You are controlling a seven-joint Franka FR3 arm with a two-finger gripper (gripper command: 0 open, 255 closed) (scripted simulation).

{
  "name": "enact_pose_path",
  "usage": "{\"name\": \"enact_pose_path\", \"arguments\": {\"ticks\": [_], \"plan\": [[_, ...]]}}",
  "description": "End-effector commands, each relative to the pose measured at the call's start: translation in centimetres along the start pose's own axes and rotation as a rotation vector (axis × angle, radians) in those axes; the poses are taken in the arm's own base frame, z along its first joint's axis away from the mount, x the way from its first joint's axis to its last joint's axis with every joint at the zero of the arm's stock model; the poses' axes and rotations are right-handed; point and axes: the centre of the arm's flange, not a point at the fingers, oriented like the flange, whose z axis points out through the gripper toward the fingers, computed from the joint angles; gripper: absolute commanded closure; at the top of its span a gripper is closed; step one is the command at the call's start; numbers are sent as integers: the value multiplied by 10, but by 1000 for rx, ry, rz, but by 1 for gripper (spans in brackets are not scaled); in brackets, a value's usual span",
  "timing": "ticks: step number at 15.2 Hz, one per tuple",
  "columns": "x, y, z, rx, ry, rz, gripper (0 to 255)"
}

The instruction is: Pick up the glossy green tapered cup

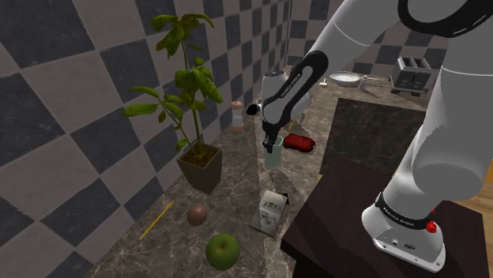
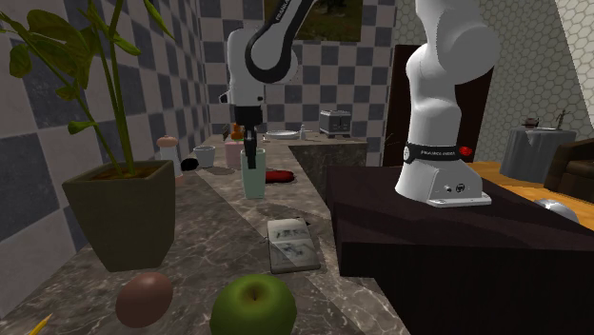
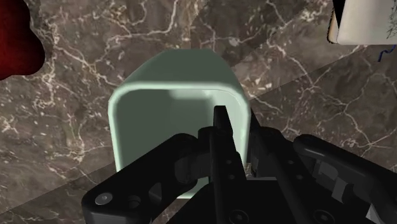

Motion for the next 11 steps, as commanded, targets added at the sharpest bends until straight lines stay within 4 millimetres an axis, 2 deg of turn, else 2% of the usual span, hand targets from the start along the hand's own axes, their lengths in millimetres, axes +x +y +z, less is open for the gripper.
{"name": "enact_pose_path", "arguments": {"ticks": [1,10,11], "plan": [[0,0,-10,0,0,0,255],[0,0,-58,0,0,0,255],[0,0,-59,0,0,0,255]]}}
